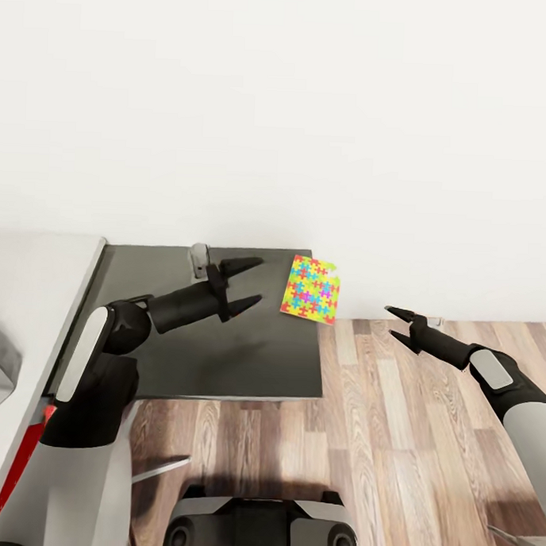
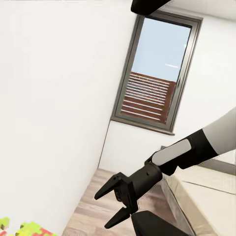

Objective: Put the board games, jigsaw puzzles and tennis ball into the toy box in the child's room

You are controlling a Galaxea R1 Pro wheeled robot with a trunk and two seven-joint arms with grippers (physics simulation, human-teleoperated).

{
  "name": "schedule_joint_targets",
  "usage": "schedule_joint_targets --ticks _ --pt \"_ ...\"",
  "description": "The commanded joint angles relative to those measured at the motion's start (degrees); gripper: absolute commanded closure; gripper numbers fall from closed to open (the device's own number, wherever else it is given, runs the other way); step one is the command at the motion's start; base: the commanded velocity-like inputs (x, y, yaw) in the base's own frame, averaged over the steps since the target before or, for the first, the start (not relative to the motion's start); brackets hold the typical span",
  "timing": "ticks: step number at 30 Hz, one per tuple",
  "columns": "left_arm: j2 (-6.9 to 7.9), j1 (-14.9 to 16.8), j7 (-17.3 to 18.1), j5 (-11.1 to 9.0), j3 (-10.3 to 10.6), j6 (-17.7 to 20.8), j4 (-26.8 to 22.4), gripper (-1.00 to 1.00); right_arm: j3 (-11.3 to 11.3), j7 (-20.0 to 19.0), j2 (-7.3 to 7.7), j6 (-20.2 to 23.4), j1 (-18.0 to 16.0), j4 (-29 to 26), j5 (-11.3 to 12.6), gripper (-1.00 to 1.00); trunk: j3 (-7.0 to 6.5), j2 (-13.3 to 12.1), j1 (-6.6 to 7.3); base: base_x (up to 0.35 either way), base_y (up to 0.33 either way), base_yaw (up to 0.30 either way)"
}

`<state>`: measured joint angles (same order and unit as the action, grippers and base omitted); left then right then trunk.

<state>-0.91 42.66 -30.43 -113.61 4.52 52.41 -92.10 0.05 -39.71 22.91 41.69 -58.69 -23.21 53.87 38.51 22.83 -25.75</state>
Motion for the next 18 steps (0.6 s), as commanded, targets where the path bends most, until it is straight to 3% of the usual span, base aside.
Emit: schedule_joint_targets --ticks 1,10,18 --pt "-0.04 0.1 -0.6 -0.6 0.0 0.1 0.0 -1.0 0.0 -0.1 0.03 0.3 0.0 0.0 0.2 -1.0 0.07 0.1 -0.03 0.0 0.0 0.284" --pt "-0.05 0.1 -0.6 -0.6 0.0 0.1 0.0 -1.0 0.0 -0.2 -0.02 0.3 0.0 0.0 0.1 -1.0 0.07 0.1 -0.03 0.0 0.0 0.279" --pt "-0.05 0.1 -0.7 -0.6 0.0 0.0 0.0 -1.0 0.1 -0.6 -0.05 0.3 0.0 -0.3 0.0 -1.0 0.07 0.1 -0.03 0.0 0.0 0.127"
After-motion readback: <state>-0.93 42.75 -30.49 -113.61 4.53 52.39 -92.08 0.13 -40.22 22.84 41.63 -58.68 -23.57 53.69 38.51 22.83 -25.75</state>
